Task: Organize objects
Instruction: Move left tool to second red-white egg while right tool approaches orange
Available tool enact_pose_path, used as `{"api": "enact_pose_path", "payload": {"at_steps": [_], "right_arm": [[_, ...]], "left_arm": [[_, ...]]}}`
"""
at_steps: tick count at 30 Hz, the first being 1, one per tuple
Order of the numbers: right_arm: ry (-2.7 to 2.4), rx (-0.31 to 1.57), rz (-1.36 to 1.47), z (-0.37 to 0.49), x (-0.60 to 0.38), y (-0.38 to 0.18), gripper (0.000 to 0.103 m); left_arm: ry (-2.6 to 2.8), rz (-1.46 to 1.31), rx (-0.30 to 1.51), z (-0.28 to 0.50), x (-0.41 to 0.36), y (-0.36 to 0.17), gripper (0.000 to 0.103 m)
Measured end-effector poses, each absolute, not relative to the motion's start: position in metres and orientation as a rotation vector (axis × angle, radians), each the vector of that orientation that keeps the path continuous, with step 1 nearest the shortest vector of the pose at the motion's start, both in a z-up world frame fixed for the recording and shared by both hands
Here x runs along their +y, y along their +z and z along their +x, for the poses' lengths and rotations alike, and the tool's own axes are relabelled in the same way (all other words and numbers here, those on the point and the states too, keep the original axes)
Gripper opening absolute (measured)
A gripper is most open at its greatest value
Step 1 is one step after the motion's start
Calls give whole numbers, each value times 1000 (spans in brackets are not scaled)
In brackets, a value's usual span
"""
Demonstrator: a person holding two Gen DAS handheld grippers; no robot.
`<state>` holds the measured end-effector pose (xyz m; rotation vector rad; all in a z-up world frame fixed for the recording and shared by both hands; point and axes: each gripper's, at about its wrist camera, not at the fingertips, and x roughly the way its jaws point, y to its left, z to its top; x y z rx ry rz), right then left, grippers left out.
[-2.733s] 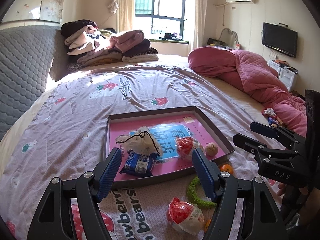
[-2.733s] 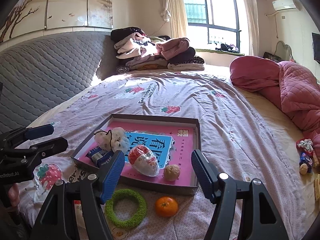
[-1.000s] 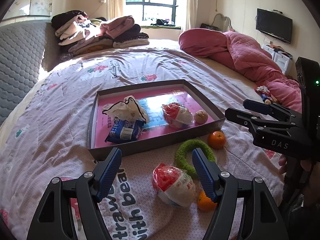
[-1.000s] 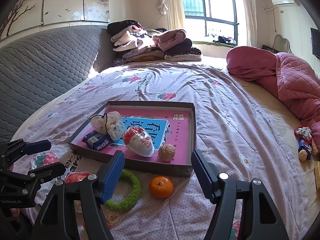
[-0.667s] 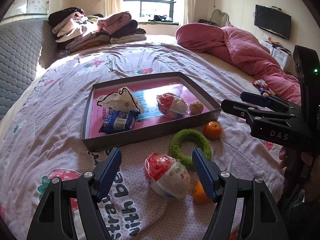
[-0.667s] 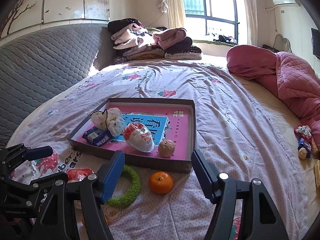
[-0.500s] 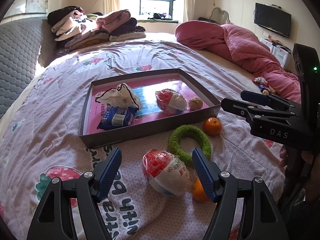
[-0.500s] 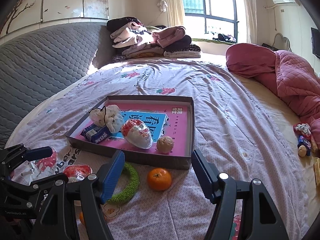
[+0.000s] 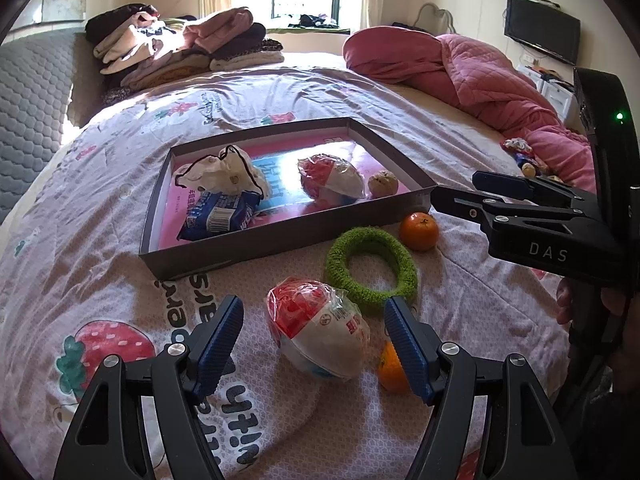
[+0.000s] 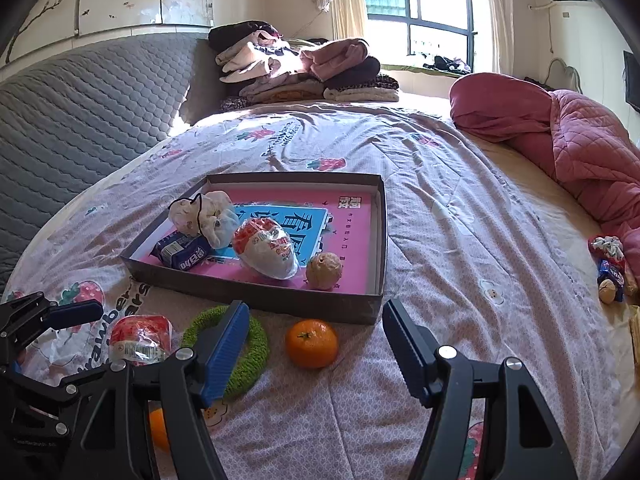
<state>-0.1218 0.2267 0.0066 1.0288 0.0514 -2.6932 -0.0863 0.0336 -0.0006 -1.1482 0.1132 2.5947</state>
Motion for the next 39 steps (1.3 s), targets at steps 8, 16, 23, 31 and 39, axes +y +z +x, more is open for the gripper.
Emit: {"api": "enact_pose_path", "payload": {"at_steps": [8, 16, 23, 31, 39], "right_arm": [[-2686, 62, 1065, -125, 226, -1, 69], [-2688, 73, 1098, -128, 227, -9, 69], [-2684, 83, 1106, -128, 225, -12, 69], [-2688, 92, 1140, -133, 226, -23, 69], [-2698, 65, 1171, -137, 232, -32, 69]], "left_arm": [[2581, -1171, 111, -88, 34, -7, 74], [2576, -1194, 99, -92, 32, -12, 74], [2575, -1210, 107, -94, 33, -17, 74], [2576, -1227, 100, -97, 29, -22, 74], [2580, -1240, 96, -99, 27, -25, 74]]}}
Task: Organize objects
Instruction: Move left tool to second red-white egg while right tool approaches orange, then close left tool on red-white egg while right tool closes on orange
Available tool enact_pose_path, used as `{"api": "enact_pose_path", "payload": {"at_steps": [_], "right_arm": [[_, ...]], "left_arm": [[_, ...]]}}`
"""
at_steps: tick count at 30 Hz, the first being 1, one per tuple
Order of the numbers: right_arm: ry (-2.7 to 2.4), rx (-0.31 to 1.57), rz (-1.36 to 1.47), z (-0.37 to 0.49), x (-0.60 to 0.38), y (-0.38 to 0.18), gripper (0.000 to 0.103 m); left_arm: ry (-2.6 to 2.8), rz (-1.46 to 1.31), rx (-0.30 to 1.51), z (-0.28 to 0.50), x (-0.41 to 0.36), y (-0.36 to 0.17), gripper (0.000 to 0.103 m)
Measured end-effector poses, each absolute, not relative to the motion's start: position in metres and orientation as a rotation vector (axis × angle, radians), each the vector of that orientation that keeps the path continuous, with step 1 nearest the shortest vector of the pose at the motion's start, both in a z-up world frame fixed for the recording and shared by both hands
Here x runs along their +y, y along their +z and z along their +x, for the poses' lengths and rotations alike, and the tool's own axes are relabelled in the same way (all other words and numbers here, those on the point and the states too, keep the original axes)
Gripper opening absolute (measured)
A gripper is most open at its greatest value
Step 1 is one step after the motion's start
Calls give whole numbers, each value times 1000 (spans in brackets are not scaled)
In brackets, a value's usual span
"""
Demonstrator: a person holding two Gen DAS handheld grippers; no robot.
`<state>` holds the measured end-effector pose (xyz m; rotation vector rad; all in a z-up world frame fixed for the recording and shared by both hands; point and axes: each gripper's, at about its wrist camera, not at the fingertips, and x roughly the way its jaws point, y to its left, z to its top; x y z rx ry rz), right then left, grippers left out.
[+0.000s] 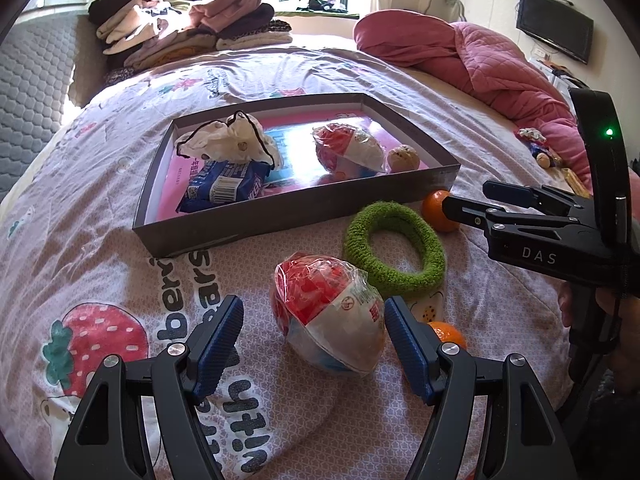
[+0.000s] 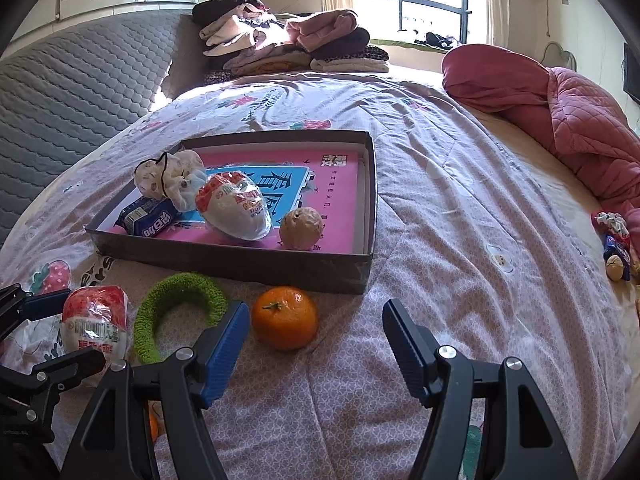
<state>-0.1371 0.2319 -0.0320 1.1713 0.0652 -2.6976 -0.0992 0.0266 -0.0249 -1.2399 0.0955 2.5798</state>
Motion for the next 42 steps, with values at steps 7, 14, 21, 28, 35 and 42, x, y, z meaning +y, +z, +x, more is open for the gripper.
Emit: {"api": "enact_pose_path", "payload": {"at_steps": [7, 14, 21, 28, 35, 42], "right_arm": [[-2670, 63, 1177, -139, 229, -37, 69], [-2659, 81, 1179, -139, 227, -42, 65], [-2641, 132, 1171, -139, 218, -46, 55], [-2621, 143, 1173, -142, 214, -52, 42], [-2620, 130, 1164, -141, 214, -52, 40], [-2619, 122, 1162, -142, 215, -52, 39]], "left_arm": [[2583, -1248, 91, -102, 24, -28, 74], [2589, -1244, 67, -104, 20, -30, 74], [2597, -1245, 43, -107, 14, -33, 74], [2607, -1234, 9, -110, 9, -34, 74], [2605, -1234, -6, -115, 7, -36, 74], [2605, -1252, -4, -121, 6, -42, 60]]}}
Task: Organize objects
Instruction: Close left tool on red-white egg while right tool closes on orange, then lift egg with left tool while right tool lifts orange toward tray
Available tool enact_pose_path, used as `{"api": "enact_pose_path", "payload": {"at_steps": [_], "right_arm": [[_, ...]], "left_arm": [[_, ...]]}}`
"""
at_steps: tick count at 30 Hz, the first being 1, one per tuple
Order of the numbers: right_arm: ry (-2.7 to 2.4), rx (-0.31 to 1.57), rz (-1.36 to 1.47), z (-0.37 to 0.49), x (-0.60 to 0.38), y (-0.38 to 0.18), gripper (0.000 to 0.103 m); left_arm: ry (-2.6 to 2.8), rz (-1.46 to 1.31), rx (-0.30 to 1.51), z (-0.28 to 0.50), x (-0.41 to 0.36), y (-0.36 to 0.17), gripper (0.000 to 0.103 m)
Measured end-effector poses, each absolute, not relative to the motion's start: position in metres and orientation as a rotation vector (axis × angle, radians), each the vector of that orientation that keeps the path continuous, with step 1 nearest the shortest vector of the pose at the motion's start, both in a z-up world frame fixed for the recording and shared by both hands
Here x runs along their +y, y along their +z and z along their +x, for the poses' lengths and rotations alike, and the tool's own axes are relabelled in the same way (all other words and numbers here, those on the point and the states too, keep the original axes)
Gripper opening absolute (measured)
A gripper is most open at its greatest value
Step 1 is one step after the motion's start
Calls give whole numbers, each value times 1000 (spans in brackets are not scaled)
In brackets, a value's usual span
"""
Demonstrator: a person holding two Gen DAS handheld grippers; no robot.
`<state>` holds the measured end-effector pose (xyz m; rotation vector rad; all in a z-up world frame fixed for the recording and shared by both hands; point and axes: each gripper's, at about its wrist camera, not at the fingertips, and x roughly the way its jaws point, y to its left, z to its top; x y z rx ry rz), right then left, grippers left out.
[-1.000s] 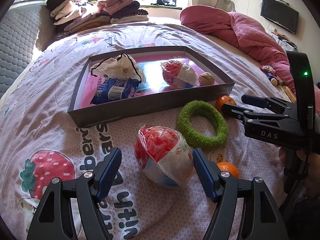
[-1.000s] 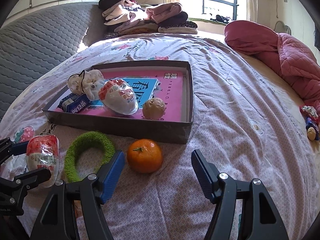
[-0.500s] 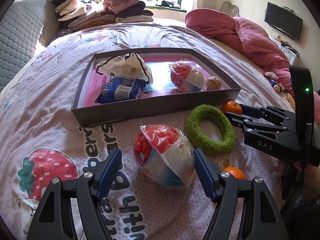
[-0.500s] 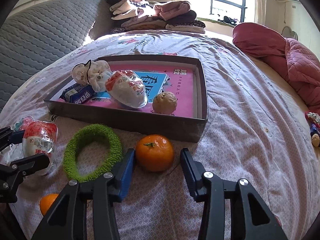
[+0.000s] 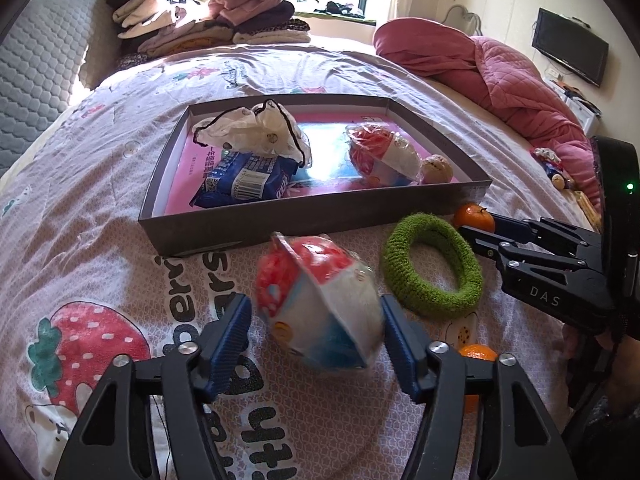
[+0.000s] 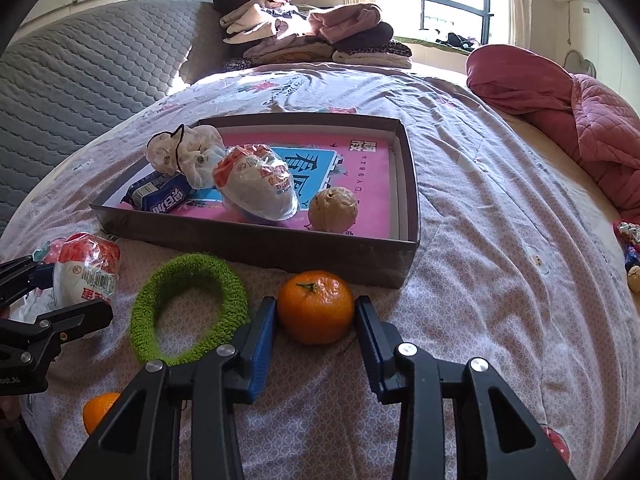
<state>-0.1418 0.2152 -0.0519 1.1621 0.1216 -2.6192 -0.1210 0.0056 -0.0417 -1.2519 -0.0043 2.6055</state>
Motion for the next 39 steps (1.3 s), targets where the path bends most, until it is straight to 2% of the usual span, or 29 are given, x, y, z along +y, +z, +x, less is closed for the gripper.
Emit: {"api": "enact_pose_path", "payload": {"at_steps": [39], "right_arm": [[-2625, 101, 1145, -141, 218, -46, 39]], "left_arm": [[2651, -1180, 18, -115, 2, -29, 59]]}}
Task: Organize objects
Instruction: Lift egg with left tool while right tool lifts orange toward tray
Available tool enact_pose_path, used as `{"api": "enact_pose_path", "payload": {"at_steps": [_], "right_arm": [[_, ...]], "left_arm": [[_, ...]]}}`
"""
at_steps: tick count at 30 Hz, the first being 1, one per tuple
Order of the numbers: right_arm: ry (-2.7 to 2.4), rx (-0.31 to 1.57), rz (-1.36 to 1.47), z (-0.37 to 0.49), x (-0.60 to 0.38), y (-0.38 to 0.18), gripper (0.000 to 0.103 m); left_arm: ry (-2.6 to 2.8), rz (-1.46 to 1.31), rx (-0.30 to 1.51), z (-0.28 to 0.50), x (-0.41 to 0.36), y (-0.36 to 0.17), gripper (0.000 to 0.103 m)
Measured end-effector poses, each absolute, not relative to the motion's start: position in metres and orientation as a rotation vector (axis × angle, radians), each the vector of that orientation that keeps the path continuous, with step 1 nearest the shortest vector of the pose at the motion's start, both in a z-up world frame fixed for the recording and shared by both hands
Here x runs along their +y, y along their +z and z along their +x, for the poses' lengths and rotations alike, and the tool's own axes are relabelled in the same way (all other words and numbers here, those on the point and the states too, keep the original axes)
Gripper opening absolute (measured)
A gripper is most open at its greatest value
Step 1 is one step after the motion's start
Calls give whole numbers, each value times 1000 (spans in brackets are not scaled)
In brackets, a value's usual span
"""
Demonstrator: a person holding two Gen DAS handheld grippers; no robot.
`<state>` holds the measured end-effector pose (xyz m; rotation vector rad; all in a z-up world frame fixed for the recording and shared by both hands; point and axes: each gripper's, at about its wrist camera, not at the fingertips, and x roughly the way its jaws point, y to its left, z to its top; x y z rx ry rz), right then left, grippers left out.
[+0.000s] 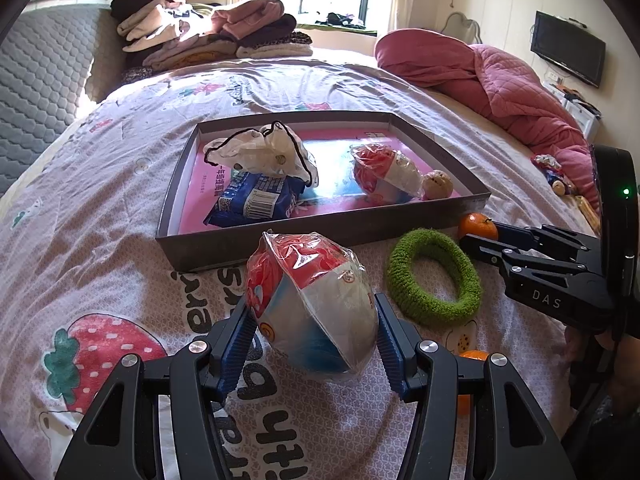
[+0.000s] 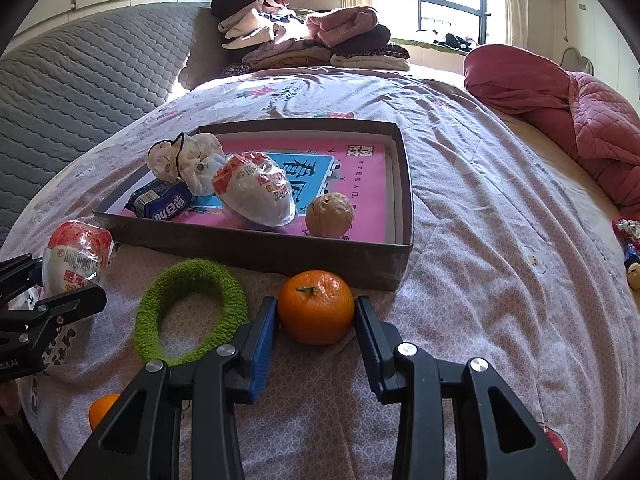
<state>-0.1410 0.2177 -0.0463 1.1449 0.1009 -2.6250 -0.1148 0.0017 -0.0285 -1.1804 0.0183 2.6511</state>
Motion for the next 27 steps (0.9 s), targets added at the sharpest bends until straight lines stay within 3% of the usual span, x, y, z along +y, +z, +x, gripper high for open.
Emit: {"api": "enact_pose_path", "payload": {"at_steps": [27], "right_arm": [[-2646, 85, 1054, -136, 218, -28, 39]], "left_arm": [[2674, -1126, -1, -113, -2, -12, 59]]}}
